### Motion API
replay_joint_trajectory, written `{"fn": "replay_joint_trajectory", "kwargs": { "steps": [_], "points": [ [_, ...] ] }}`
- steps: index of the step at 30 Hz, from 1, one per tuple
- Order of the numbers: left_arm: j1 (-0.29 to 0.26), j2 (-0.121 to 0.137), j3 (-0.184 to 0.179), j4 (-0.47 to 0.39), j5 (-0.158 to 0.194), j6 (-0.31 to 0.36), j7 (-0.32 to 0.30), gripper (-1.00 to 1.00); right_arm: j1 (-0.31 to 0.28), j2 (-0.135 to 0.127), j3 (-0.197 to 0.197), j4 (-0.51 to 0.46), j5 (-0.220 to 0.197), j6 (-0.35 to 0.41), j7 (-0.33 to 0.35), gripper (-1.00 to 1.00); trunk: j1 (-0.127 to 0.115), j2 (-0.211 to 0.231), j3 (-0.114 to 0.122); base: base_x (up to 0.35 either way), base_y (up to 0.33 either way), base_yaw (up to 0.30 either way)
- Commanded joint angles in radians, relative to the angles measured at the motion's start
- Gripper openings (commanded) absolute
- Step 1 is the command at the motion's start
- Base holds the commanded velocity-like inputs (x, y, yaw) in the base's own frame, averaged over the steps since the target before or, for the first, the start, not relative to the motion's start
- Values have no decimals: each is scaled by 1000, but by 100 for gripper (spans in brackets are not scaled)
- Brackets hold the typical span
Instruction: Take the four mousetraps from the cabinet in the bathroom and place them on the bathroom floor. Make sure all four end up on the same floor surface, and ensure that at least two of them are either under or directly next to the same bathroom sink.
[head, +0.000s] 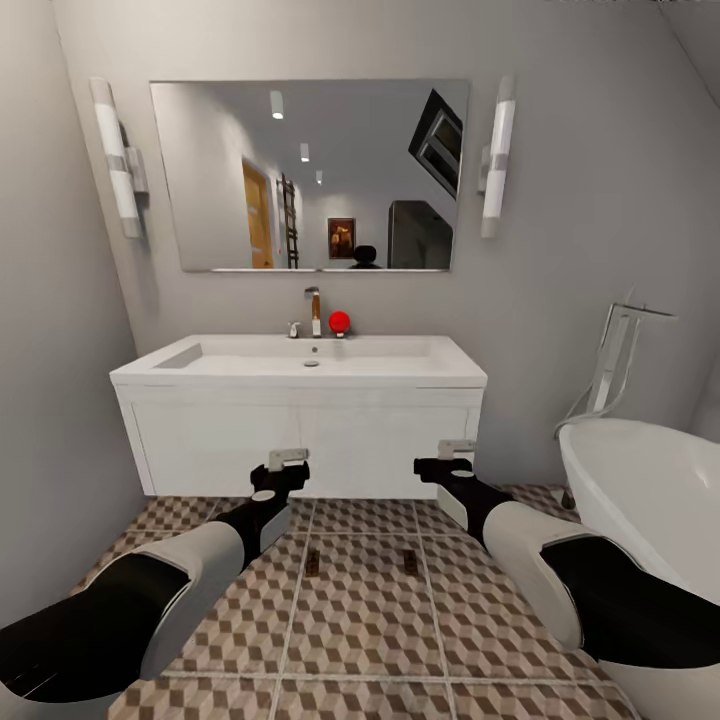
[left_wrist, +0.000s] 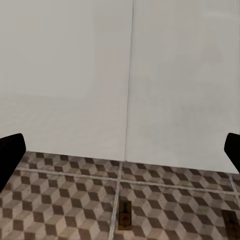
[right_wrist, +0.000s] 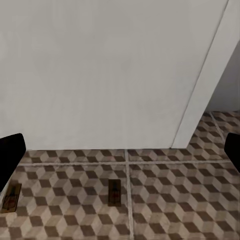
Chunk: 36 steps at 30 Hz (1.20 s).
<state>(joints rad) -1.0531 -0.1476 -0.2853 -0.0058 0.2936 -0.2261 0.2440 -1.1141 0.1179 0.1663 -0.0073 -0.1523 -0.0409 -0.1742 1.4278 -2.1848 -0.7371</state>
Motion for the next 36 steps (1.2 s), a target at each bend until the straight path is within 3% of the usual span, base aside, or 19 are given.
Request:
{"fn": "replay_joint_trajectory", "kwargs": {
  "steps": [1, 10, 17, 23, 36],
  "points": [
    [0, 3, -8, 1, 8, -3, 2, 100, 5, 0, 9, 1, -10, -4, -3, 100, -4, 7, 2, 0, 0, 0],
    [3, 30, -7, 2, 9, -4, -2, 100, 60, -3, 9, 1, -10, -6, -2, 100, -39, 70, 30, 0, 0, 0],
    [14, 45, -6, 3, 9, -4, -3, 100, 94, -28, 9, 1, -10, -1, -1, 100, -65, 119, 52, 0, 0, 0],
    [55, 61, -6, 3, 8, -4, -4, 100, 161, -54, 9, 1, -10, 0, 3, 100, -88, 161, 71, 0, 0, 0],
    [144, 71, -6, 3, 9, -3, -10, 100, 302, -77, 9, 1, -10, -2, 1, 100, -138, 252, 112, 0, 0, 0]
  ]
}}
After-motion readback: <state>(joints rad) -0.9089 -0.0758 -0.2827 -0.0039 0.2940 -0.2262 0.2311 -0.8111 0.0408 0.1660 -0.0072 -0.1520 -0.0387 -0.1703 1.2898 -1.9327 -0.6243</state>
